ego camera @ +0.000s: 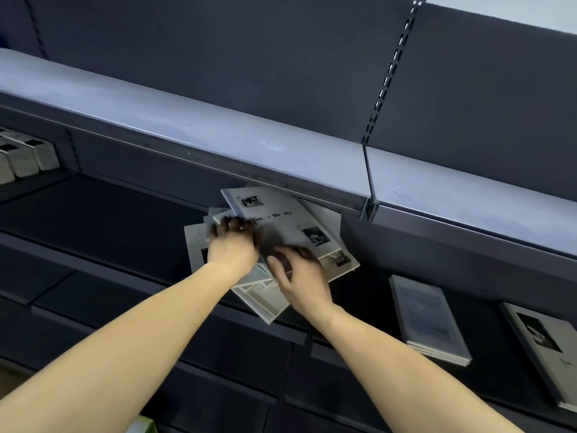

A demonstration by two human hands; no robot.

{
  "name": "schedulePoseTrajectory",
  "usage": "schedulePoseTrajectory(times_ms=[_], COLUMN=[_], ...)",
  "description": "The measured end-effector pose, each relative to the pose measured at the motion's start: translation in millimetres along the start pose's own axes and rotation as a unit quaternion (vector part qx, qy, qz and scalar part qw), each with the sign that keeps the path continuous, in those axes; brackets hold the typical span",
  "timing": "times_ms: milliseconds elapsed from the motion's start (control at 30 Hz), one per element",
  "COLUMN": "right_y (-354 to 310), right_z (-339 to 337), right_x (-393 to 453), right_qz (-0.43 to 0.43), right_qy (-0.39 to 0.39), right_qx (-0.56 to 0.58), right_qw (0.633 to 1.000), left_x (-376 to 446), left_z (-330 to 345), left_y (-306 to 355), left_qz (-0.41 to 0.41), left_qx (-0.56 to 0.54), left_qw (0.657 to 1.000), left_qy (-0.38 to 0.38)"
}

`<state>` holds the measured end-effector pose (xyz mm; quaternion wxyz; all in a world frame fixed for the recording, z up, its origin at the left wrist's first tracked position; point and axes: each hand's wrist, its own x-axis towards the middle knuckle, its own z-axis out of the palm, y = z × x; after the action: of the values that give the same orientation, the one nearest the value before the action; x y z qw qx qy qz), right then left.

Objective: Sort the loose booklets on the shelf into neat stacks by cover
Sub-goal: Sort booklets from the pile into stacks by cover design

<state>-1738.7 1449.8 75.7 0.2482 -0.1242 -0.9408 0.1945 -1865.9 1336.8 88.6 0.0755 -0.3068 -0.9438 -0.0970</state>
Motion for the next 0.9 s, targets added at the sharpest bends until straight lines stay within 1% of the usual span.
schedulePoseTrajectory(times_ms=[67,100,167,200,233,267,333,433,500,533,600,700,767,833,900], right_y=[5,11,23,29,33,37,39,36,33,33,35,41,42,44,44], right_z=[0,1,-5,-9,-15,-20,-26,-29,-29,-29,-30,-32,-35,-36,-40], right_x=[8,14,24,28,30,31,30,30,28,27,25,20,16,12,9], right_qz=[0.006,0.040,0.166,0.218,0.251,0.264,0.269,0.291,0.320,0.342,0.394,0.447,0.456,0.447,0.446], right_qy=[0.004,0.008,-0.029,-0.064,-0.099,-0.125,-0.144,-0.114,-0.077,-0.064,-0.048,0.005,0.007,-0.024,-0.039], right_qx=[0.003,-0.011,-0.032,-0.025,-0.010,0.005,0.019,-0.027,-0.076,-0.075,-0.005,0.159,0.185,0.187,0.207], right_qw=[1.000,0.999,0.985,0.973,0.963,0.956,0.952,0.950,0.941,0.934,0.918,0.881,0.871,0.874,0.870], left_x=[-1,-2,-4,-5,-6,-7,-9,-12,-13,-13,-12,-12,-14,-15,-15], left_z=[0,0,0,-1,-1,-2,-3,-5,-7,-7,-7,-5,-5,-4,-4], left_y=[-2,-2,-1,-1,0,1,3,7,10,11,14,18,21,23,25], left_qz=[-0.008,-0.010,-0.009,-0.010,-0.013,-0.015,-0.015,-0.006,-0.003,-0.001,0.005,0.010,0.018,0.024,0.026], left_qx=[-0.007,-0.012,-0.019,-0.019,-0.017,-0.016,-0.012,-0.010,-0.010,-0.010,-0.012,-0.012,-0.008,-0.003,-0.003], left_qw=[1.000,1.000,1.000,1.000,1.000,1.000,1.000,1.000,1.000,1.000,1.000,1.000,1.000,1.000,1.000], left_qy=[0.000,0.002,-0.002,-0.005,-0.007,-0.007,-0.009,-0.005,-0.003,-0.003,-0.011,-0.016,-0.011,-0.014,-0.015])
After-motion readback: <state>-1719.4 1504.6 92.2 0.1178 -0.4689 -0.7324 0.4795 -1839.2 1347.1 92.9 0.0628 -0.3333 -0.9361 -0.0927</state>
